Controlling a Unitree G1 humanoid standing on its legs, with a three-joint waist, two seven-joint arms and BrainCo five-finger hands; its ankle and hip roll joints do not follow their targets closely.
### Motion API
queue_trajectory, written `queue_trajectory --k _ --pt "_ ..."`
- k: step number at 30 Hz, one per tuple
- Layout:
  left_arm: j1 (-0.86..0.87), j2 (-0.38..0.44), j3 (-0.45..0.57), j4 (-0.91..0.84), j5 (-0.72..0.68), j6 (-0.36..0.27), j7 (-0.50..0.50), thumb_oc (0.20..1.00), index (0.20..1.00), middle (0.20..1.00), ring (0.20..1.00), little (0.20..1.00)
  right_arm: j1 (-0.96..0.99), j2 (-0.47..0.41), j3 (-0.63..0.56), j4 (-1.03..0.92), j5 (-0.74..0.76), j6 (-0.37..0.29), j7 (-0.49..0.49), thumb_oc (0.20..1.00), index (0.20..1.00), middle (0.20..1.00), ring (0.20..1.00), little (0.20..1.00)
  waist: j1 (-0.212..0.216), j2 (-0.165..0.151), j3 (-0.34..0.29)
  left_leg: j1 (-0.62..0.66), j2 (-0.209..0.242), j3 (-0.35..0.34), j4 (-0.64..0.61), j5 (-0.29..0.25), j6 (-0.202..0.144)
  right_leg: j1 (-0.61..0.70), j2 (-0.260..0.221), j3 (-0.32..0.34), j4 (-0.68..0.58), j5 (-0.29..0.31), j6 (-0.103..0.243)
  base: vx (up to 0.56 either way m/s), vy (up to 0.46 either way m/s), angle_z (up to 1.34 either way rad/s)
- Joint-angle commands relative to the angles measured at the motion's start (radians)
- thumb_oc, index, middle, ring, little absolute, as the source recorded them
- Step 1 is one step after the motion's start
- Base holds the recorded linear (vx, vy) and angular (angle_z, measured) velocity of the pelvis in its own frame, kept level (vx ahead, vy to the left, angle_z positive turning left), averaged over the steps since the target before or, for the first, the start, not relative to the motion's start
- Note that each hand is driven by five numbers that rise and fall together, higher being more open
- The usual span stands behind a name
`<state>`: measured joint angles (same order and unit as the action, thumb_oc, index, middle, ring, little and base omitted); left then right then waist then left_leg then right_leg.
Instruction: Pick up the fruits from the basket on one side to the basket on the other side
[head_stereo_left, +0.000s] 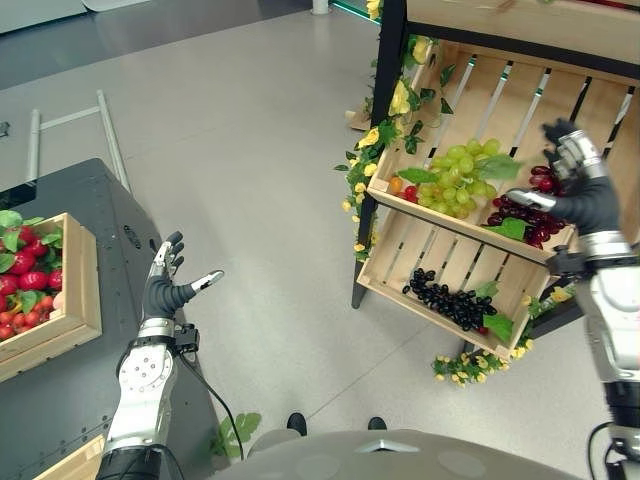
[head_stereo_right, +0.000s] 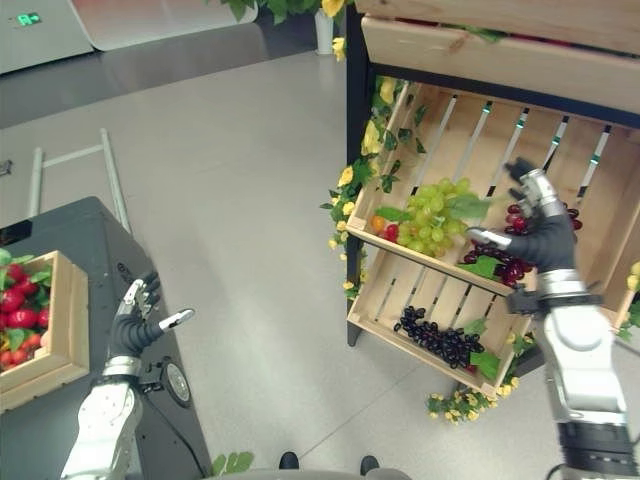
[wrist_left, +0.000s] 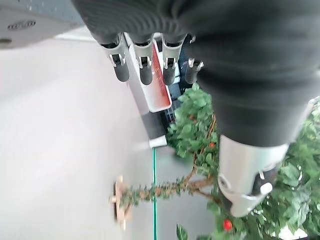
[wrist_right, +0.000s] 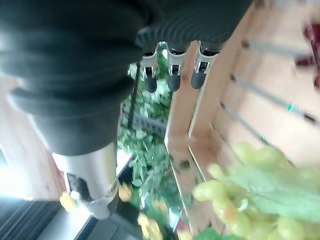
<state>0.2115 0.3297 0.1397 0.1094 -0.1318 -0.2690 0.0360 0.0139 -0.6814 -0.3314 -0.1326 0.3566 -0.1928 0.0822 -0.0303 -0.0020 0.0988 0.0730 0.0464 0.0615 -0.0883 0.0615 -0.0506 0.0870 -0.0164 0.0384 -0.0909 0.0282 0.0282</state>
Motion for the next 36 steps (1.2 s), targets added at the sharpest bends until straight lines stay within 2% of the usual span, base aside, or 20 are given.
queue_trajectory --k 1,14,23,31,34,36 --pt "-0.021 0.066 0.045 -0.009 0.000 -0.041 -0.016 1.000 1.000 1.000 1.000 1.000 -0.020 -0.008 -0.046 -0.073 0.053 -0.057 0.038 1.000 1.000 1.000 1.000 1.000 -0.001 -0.082 -0.020 0.033 -0.046 -0.017 0.027 -0.103 0.036 -0.014 -0.043 -0.027 0.058 -0.004 0.079 0.00 -0.003 -0.08" --pt "-0.019 0.047 0.084 -0.008 0.018 -0.042 -0.020 1.000 1.000 1.000 1.000 1.000 0.087 0.007 -0.150 -0.120 0.117 -0.057 0.107 1.000 1.000 1.000 1.000 1.000 -0.027 -0.090 -0.032 0.044 -0.042 -0.005 0.020 -0.109 0.035 -0.017 -0.039 -0.011 0.058 -0.008 0.078 0.00 0.004 -0.04" --pt "-0.034 0.034 0.082 -0.005 0.010 -0.052 -0.012 1.000 1.000 1.000 1.000 1.000 0.085 0.056 -0.126 -0.184 0.189 -0.075 0.162 1.000 1.000 1.000 1.000 1.000 -0.031 -0.084 -0.035 0.047 -0.046 0.000 0.020 -0.110 0.035 -0.016 -0.039 -0.008 0.059 -0.010 0.077 0.00 0.001 0.00" --pt "-0.048 0.004 0.088 0.002 -0.067 -0.077 -0.011 1.000 1.000 1.000 1.000 1.000 0.093 0.167 -0.090 -0.200 0.277 -0.113 0.197 1.000 1.000 1.000 1.000 1.000 -0.036 -0.073 -0.037 0.050 -0.048 -0.001 0.022 -0.112 0.036 -0.016 -0.041 -0.009 0.065 -0.016 0.074 0.00 0.000 0.00" --pt "-0.047 -0.006 0.078 0.011 -0.105 -0.086 -0.010 1.000 1.000 1.000 1.000 1.000 0.091 0.234 -0.066 -0.201 0.352 -0.136 0.202 1.000 1.000 1.000 1.000 1.000 -0.038 -0.066 -0.039 0.053 -0.049 0.001 0.025 -0.115 0.036 -0.012 -0.043 -0.008 0.067 -0.018 0.073 0.00 0.000 0.00" --pt "-0.046 -0.006 0.078 0.013 -0.106 -0.088 -0.012 1.000 1.000 1.000 1.000 1.000 0.094 0.240 -0.063 -0.212 0.355 -0.132 0.212 1.000 1.000 1.000 1.000 1.000 -0.039 -0.065 -0.040 0.054 -0.049 0.001 0.025 -0.116 0.036 -0.011 -0.043 -0.007 0.068 -0.018 0.072 0.00 0.000 0.00"
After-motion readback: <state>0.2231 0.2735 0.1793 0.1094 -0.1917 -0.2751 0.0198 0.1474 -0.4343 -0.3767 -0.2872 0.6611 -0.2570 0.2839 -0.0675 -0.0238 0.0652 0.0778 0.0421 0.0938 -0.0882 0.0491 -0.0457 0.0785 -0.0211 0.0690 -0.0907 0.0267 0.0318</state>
